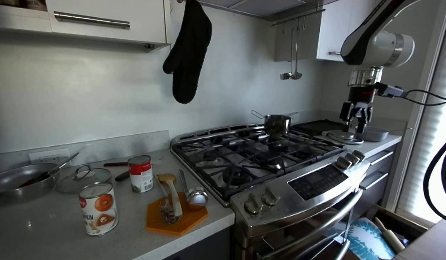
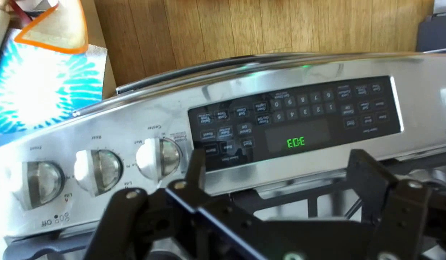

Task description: Pick up the stirrer on the right countertop and put it in the pot on the stove plate

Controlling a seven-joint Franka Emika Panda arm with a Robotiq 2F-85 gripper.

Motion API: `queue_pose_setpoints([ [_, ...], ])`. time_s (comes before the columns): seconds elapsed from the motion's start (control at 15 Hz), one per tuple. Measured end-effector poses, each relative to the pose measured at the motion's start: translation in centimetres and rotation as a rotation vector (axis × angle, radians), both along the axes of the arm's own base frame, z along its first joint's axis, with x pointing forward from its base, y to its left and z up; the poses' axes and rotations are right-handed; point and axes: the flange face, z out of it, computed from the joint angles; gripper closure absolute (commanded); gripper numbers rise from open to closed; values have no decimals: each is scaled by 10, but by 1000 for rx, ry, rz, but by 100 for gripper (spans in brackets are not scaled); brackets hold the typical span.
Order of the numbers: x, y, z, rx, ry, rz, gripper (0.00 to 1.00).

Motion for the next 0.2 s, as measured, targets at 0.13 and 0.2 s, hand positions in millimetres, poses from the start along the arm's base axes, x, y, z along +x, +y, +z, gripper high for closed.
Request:
queue_pose_setpoints([
  [0.13,-15,5,-1,12,-2,12,0],
  [0.2,-18,6,0,13,-5,13,0],
])
